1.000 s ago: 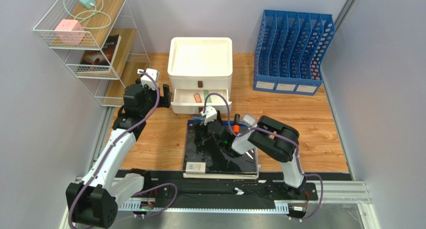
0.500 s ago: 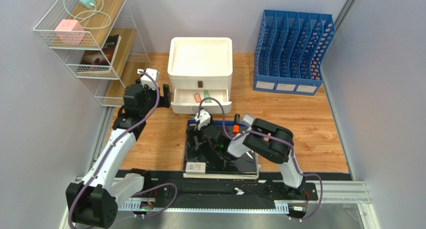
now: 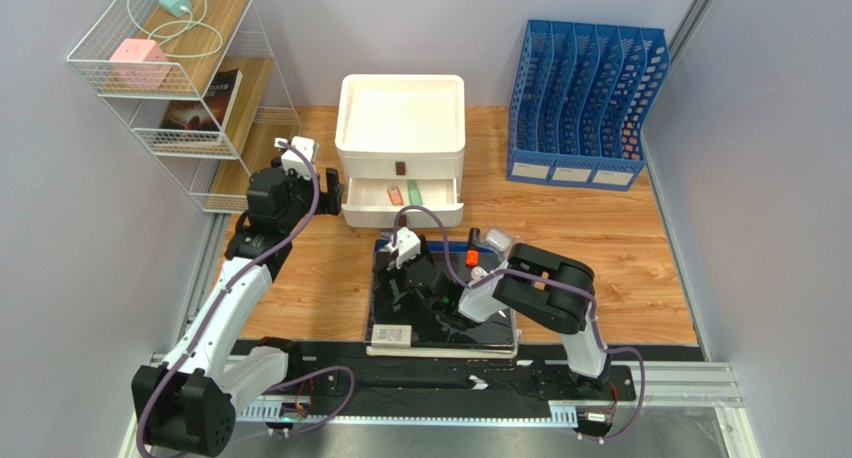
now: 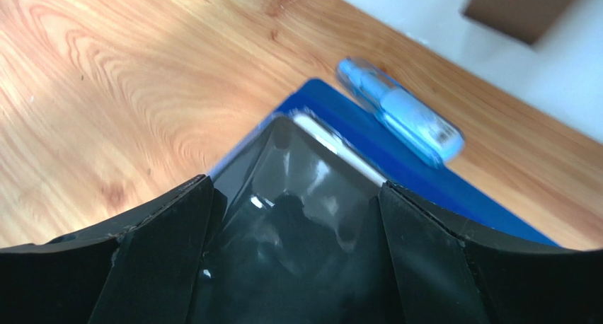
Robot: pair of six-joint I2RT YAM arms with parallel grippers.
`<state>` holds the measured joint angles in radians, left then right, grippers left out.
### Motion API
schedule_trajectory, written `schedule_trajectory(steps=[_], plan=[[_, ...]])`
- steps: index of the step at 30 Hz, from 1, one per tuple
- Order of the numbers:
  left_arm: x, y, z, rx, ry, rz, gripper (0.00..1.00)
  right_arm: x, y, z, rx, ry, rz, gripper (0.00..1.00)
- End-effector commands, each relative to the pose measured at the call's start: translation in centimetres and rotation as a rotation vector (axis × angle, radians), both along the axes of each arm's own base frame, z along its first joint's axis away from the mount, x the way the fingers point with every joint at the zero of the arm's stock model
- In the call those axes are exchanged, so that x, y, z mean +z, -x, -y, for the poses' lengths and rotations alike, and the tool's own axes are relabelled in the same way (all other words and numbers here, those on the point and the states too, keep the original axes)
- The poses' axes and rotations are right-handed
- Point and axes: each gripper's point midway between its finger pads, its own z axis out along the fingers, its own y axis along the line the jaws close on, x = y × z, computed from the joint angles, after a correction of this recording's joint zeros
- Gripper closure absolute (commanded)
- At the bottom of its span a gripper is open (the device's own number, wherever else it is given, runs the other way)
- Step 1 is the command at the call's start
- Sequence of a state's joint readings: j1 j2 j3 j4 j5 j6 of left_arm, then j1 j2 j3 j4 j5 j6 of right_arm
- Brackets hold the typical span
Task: Organize the desk
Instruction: Pick up the stationery from the center of the board.
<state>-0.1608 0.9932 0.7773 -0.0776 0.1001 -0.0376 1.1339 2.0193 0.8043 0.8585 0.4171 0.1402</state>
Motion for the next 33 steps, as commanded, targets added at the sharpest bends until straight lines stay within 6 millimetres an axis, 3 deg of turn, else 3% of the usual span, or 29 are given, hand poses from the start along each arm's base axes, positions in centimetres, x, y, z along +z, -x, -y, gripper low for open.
schedule_trajectory(steps=[1,6,10,11,16,22,28,33], plan=[[0.3,-0.3,-0.1,-0.007,-0.010,0.026,0.13,-2.1,1.4,3.4,-0.041,0.145,0.038,0.08],[0.3,-0.3,-0.1,-0.007,-0.011,0.024,0.13,-2.2,-0.1,4.3,-0.086,0.145,0.055,0.07],[0.3,-0.4,-0.1,-0.006,-0.012,0.029,0.13,-2.2,-2.5,6.0,-0.172,0.099,0.050,0.07],[0.2,-0.5,-0.1,-0.008,-0.012,0.025,0.13,-1.5,-2.9,6.2,-0.204,0.057,0.070,0.07],[0.0,-0.6,0.0,-0.008,-0.014,0.019,0.13,-0.6,-3.4,9.2,-0.366,-0.035,0.124,0.08],[0.0,-0.7,0.0,-0.010,-0.014,0.019,0.13,0.0,-2.5,11.6,-0.417,-0.092,0.153,0.09],[0.0,-0.7,0.0,-0.011,-0.012,0.019,0.13,-0.3,-3.2,11.9,-0.456,-0.043,0.155,0.08],[-0.1,-0.6,0.0,-0.011,-0.012,0.017,0.13,-0.6,-5.0,10.1,-0.448,-0.026,0.143,0.08]])
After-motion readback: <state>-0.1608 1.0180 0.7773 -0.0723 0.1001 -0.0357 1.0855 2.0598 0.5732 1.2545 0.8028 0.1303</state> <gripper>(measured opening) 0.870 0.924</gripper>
